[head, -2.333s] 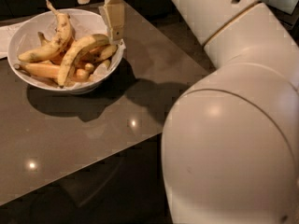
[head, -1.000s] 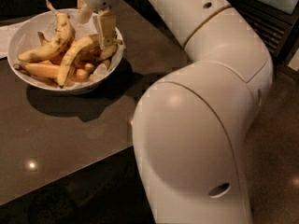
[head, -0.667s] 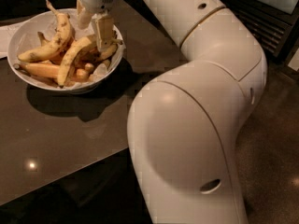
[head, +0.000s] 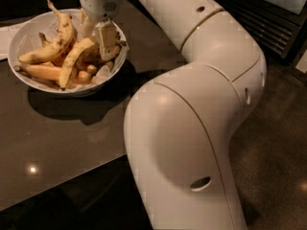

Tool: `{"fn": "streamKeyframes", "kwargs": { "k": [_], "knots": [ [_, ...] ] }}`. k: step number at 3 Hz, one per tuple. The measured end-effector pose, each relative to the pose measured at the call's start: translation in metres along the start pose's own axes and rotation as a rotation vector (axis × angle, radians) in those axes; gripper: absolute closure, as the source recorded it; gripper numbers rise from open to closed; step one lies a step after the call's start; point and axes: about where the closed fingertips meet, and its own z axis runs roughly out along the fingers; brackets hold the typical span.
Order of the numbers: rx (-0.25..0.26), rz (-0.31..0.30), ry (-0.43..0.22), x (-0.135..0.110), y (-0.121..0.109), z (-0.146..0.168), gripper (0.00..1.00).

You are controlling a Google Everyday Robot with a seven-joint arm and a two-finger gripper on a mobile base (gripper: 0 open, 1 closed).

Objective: Pick banana from white bowl

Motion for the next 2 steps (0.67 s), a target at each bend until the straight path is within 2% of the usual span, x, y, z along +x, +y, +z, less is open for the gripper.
{"fn": "streamKeyframes", "kwargs": {
  "k": [1, 2],
  "knots": [
    [-0.024, 0.009, -0.005, 0.0031, 0.0002, 0.0119, 0.39],
    [-0.043, 0.016, -0.006, 0.0051, 0.0007, 0.0205, 0.57]
  ]
}}
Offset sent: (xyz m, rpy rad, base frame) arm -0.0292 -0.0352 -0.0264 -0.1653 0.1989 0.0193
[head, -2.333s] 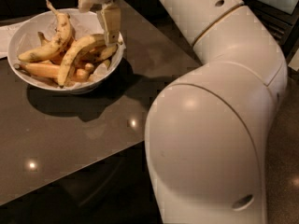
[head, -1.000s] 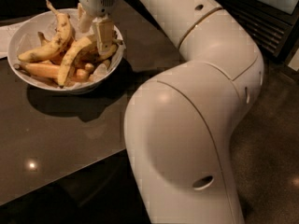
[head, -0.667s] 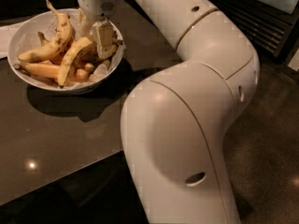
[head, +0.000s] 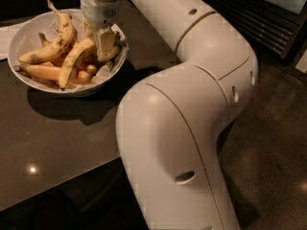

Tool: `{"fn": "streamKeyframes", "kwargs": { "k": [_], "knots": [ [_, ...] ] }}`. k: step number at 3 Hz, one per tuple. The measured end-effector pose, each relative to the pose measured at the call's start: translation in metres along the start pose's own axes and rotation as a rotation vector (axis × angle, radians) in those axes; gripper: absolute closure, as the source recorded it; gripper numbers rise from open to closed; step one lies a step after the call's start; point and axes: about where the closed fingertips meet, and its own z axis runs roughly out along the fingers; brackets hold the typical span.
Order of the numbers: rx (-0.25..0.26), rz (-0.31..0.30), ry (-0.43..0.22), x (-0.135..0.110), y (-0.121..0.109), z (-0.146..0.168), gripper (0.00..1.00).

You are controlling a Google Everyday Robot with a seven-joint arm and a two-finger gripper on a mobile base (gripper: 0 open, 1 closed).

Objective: Pick banana from white bowl

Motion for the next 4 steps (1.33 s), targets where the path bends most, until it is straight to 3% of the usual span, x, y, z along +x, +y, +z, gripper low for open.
{"fn": "streamKeyframes", "kwargs": {
  "k": [2, 4],
  "knots": [
    [-0.013, 0.021, -0.003, 0.004, 0.003, 0.004, 1.0],
    [0.101, 0.015, 0.006, -0.012, -0.003, -0.024, 1.0]
  ]
}}
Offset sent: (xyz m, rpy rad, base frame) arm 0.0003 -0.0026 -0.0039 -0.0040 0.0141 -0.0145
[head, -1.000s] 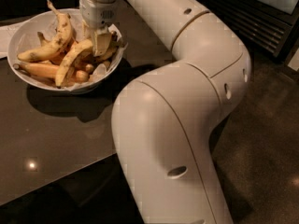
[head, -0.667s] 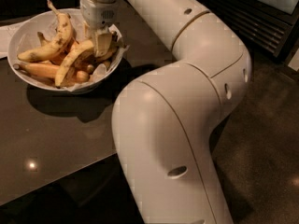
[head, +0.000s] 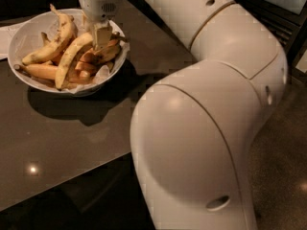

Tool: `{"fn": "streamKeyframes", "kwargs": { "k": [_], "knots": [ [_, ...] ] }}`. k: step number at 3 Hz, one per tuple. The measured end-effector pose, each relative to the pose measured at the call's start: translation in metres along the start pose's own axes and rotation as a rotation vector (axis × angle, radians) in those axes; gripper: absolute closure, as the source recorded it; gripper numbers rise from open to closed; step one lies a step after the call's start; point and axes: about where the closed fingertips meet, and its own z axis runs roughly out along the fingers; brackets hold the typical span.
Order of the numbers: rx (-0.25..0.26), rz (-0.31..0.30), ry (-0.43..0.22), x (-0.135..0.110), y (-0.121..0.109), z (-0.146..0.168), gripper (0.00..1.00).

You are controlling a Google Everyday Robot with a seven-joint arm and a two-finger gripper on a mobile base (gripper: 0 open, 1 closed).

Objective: Pick banana from white bowl

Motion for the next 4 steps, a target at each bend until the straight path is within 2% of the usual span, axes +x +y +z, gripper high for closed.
{"fn": "streamKeyframes", "kwargs": {
  "k": [1, 3, 4],
  "knots": [
    [0.07, -0.031, -0.024, -0.019, 0.008, -0.035, 1.0],
    [0.077, -0.01, -0.032, -0.027, 0.011, -0.046, 1.0],
    [0.076, 0.035, -0.01, -0.037, 0.02, -0.064, 1.0]
  ]
}}
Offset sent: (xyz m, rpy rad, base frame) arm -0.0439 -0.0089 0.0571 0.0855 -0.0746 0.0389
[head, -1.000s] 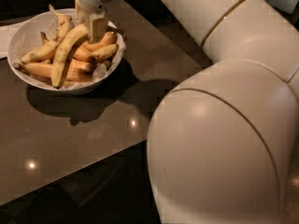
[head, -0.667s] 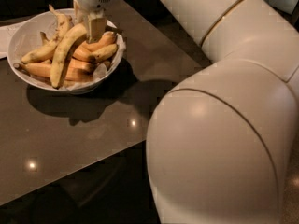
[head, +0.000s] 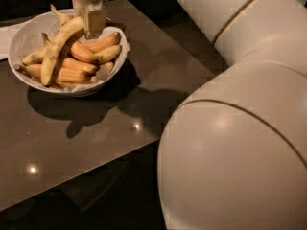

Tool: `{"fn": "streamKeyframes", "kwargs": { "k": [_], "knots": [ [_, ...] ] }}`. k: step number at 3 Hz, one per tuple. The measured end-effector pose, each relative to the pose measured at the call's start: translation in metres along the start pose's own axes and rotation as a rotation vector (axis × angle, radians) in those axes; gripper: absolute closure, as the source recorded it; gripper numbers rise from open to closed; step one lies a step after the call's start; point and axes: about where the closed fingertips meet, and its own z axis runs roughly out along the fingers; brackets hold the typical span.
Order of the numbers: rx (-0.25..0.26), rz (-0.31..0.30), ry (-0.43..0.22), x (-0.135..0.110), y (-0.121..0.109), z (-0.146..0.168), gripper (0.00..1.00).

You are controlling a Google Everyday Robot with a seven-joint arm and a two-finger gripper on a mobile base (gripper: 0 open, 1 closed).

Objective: Pick banana from white bowl

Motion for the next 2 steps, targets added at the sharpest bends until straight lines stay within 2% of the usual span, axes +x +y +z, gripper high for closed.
{"fn": "streamKeyframes", "kwargs": {
  "k": [1, 2],
  "knots": [
    [0.005, 0.059, 0.009, -0.005, 0.013, -0.017, 1.0],
    [0.026, 0.148, 0.003, 0.0, 0.039, -0.03, 1.0]
  ]
}}
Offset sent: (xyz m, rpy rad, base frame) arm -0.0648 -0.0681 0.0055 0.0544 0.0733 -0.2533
